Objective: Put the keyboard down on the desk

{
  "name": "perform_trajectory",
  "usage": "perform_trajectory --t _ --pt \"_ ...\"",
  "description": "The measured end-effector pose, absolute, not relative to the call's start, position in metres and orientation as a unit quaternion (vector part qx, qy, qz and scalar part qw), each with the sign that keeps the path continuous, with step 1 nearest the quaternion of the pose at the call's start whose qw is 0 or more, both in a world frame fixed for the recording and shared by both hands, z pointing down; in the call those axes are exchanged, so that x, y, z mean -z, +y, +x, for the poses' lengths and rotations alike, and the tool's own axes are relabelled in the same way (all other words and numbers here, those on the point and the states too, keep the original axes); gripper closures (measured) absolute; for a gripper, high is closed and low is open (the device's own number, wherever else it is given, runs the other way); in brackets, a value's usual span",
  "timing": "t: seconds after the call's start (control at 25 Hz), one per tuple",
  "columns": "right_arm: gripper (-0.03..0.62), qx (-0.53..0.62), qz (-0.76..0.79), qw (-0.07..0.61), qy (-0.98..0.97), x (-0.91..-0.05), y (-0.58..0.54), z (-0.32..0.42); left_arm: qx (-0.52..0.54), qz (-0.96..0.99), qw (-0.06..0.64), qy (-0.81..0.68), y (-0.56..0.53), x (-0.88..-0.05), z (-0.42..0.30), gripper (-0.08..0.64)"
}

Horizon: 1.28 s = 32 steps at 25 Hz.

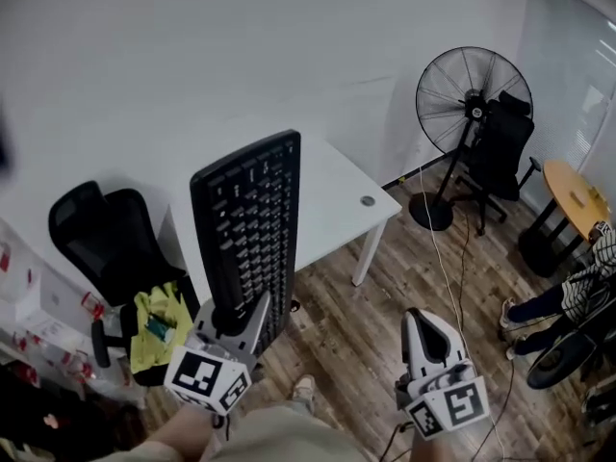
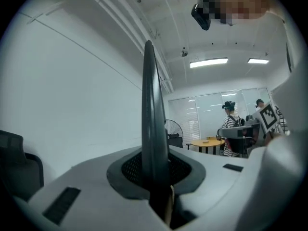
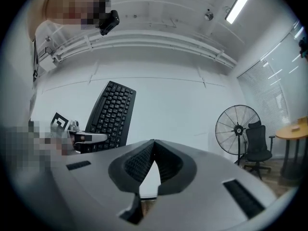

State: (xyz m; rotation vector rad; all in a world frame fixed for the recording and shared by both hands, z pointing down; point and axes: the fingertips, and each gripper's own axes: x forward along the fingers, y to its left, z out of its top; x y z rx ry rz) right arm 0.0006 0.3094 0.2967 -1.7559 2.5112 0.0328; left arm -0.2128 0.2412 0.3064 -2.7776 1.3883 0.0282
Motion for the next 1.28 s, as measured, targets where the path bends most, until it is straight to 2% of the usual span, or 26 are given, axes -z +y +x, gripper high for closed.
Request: perform_trajectory --t 0.32,0.56,0.88,1.28 --pt "0.568 -0.007 -0.608 0.017 0.793 -0.302 0.203 0.013 -0.01 -0.909 0.013 0.416 0.115 -0.304 -0.2 0.472" --pt "0.568 0.004 -0.623 -0.009 0.782 -0.311 0.153 0.028 -0.018 -0.912 -0.032 0.409 0.049 -0.311 -0.184 0.472" --pt "0.568 0.023 -0.62 -0.032 0.784 -0.319 0.063 0.092 0.0 -0.913 -0.075 0.402 -0.037 -0.333 -0.119 0.472" --pt "0.568 0.062 -0.587 -0.049 0.806 -0.362 -0.059 0.147 0.028 -0.896 -0.117 0.428 -0.145 -0.381 -0.07 0.472"
